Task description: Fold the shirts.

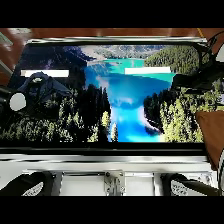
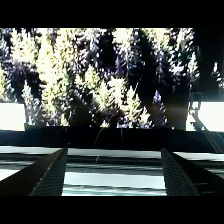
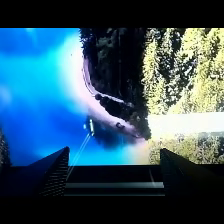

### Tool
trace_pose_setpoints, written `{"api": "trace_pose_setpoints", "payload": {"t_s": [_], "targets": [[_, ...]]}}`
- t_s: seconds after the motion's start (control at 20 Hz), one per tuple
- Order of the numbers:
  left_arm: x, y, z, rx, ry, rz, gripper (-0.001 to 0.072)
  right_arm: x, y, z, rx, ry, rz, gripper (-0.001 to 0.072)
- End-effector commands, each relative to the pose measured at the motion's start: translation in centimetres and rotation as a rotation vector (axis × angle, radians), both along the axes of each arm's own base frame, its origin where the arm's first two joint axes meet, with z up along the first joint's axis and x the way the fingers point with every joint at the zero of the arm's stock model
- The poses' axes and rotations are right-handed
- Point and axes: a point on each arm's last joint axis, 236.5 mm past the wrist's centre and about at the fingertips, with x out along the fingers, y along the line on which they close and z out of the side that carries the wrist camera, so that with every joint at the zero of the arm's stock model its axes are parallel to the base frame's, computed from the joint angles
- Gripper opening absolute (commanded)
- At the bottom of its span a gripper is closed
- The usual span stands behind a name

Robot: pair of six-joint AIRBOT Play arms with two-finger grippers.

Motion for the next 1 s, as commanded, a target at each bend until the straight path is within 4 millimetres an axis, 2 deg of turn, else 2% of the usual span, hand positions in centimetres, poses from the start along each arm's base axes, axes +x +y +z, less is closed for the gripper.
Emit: {"api": "trace_pose_setpoints", "payload": {"t_s": [0.0, 0.4, 0.6, 0.75, 0.9, 0.95], "targets": [[0.0, 0.0, 0.0, 0.0, 0.0, 0.001, 0.0698, 0.0, 0.0, 0.0, 0.0, 0.0, 0.001, 0.0689], [0.0, 0.0, 0.0, 0.0, 0.0, 0.001, 0.0698, 1.2, 0.0, 0.3, 0.001, -0.051, -0.004, 0.0689], [0.0, 0.0, 0.0, 0.0, 0.0, 0.001, 0.0698, 1.1, 0.4, 0.3, 0.016, -0.05, 0.0, 0.0689], [0.2, -0.1, 0.0, -0.003, -0.01, 0.0, 0.0698, -0.9, 2.7, 0.0, 0.107, 0.037, 0.039, 0.069], [4.0, -1.4, 1.2, -0.055, -0.173, -0.021, 0.0698, -3.6, 3.3, -0.3, 0.131, 0.151, 0.067, 0.0689], [4.2, -1.8, 1.3, -0.073, -0.183, -0.022, 0.0698, -4.3, 3.2, -0.4, 0.127, 0.181, 0.069, 0.0689]]}}
